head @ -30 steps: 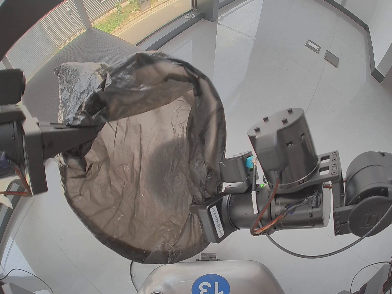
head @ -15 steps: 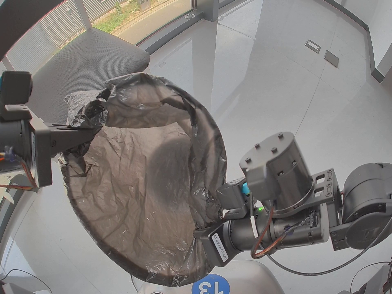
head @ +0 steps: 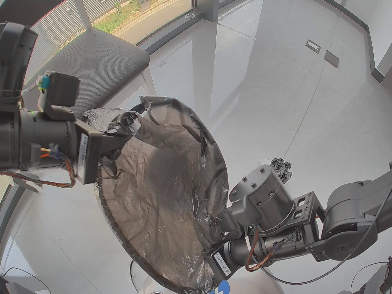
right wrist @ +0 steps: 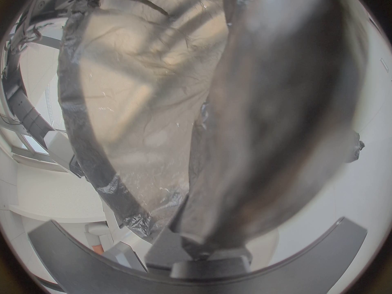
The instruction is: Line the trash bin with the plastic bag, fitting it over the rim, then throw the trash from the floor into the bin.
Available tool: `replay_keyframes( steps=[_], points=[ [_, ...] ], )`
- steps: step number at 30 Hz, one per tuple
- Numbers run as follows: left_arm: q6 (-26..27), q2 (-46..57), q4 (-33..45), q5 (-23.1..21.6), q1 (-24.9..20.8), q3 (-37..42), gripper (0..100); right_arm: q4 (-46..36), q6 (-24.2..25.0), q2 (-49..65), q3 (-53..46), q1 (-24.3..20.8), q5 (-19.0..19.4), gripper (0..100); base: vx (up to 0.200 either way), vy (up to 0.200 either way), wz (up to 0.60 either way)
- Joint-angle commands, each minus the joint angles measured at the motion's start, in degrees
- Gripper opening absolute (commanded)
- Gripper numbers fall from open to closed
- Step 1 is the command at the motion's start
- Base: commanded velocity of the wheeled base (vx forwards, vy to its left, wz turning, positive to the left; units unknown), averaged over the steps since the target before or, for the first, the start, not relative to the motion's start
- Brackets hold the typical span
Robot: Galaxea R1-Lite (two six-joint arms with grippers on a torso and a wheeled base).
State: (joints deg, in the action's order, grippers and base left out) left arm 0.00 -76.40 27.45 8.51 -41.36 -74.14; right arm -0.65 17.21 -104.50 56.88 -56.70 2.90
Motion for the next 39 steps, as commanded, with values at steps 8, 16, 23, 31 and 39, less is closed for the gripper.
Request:
replay_keyframes(
  steps=[8,16,23,31,39],
  points=[
    [-6.5,-11.05,-0.38,-2.27,-0.39,-3.11,0,-0.58,-0.69,1.4,-8.37,5.81,0.88,0,0.0,0.0,0.0],
    [-7.21,-15.89,-1.35,-3.76,1.2,-3.64,0,-2.34,-0.78,7.82,-11.18,6.69,0.88,0,0.0,0.0,0.0],
    [-7.12,-19.23,-4.25,-5.7,3.83,-4.61,0,-3.05,-0.78,11.07,-10.91,6.78,0.79,0,0.0,0.0,0.0],
    [-7.29,-22.3,-4.51,-7.98,6.47,-6.72,0,-3.48,-0.87,13.88,-10.65,7.48,0.79,0,0.0,0.0,0.0],
    [-8.53,-25.82,-6.54,-9.92,6.47,-9.97,0,-3.31,-1.48,14.41,-10.65,8.01,0.79,0,0.0,0.0,0.0]
  ],
)
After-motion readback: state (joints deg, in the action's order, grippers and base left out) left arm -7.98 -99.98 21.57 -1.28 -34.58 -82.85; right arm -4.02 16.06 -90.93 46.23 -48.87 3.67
